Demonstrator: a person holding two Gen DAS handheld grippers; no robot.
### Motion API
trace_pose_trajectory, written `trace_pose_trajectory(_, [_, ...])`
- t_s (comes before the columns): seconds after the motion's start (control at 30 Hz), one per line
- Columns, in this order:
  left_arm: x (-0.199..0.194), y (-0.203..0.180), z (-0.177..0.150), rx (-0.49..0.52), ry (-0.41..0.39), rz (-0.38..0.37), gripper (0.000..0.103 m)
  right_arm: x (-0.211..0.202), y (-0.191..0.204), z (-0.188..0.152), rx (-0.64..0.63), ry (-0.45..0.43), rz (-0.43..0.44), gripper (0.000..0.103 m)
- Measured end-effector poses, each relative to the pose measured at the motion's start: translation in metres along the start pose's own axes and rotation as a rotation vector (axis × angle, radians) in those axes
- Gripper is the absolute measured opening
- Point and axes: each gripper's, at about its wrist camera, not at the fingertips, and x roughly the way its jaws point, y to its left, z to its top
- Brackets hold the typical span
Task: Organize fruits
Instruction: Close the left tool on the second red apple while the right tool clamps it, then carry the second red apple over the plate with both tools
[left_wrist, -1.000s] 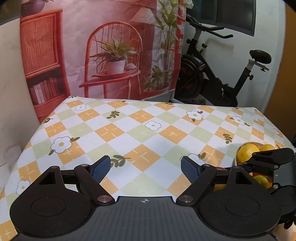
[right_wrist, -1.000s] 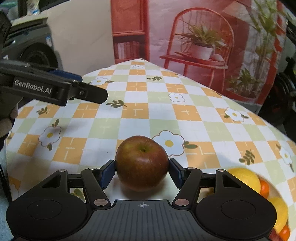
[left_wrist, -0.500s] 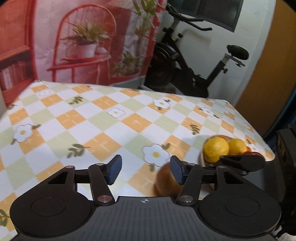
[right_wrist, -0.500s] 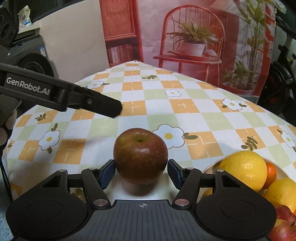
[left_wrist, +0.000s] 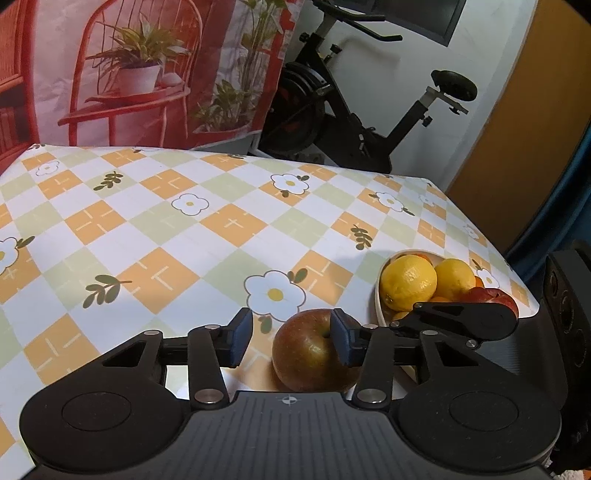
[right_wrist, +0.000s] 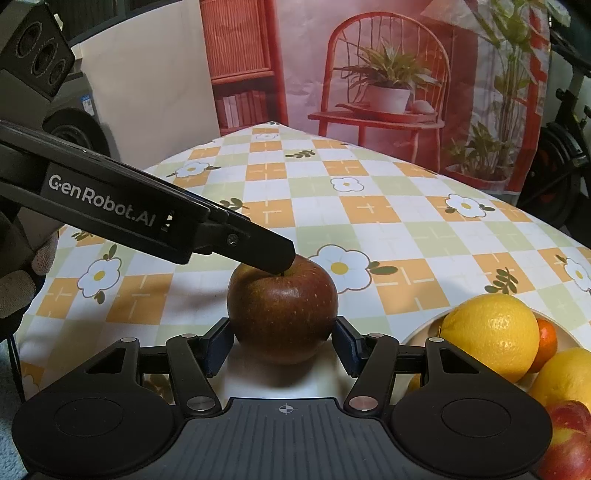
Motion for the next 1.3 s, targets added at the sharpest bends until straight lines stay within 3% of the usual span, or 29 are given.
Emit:
trace_pose_trajectory(0.3, [0.002, 0.002, -0.001, -0.017, 0.005, -0.028, 0.046, 0.000, 0.000, -0.001, -0.001, -0.002, 0.001, 0.054])
trace_pose_trajectory(0.73, [-0.006, -0.009, -0.002, 0.005, 0.002, -0.078, 0.045, -0.016, 0.000, -0.009, 0.035, -0.081, 0.002, 0.054])
trace_pose_trajectory(1.3, [-0.007, -0.069, 0.025, 0.105, -0.073, -0.154, 0.045, -0.089, -0.036, -0.016, 0.080, -0.216, -0.069, 0.054])
